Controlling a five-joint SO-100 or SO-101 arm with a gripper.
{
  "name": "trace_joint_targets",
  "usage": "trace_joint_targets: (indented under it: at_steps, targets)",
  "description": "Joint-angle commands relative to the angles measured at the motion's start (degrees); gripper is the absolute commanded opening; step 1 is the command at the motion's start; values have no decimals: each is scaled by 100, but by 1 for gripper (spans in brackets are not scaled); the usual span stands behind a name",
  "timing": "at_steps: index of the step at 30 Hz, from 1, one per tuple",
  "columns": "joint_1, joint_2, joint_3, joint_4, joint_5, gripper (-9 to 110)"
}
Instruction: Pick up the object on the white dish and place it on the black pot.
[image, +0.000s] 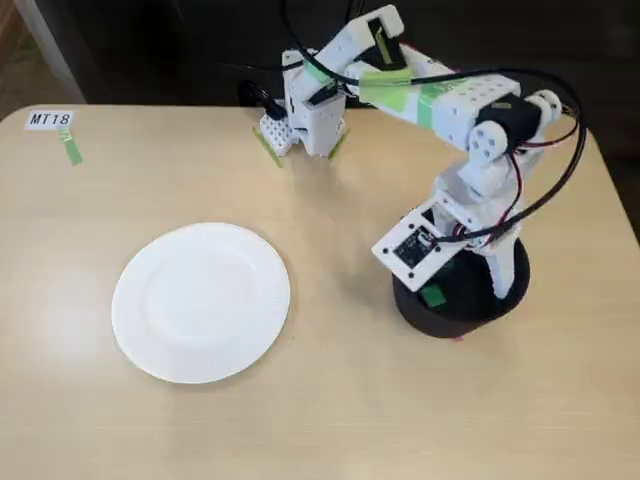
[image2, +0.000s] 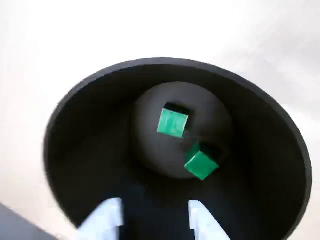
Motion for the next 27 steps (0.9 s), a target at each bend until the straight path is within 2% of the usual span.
trace_joint_targets:
  at_steps: [1,6,15,17,21,25,27]
  targets:
    - [193,1072,-114,53,62,0]
    - [817,2839,18,53,35,0]
    - [2909,5396,545,-35,-211,0]
    - [3129,6284,1406,-439,-193,0]
    - [3349,8596,4184,-1925,132,0]
    - [3313,9413,5616,-2083,-26,0]
    - [3296,9870,6645,-2593,-79,0]
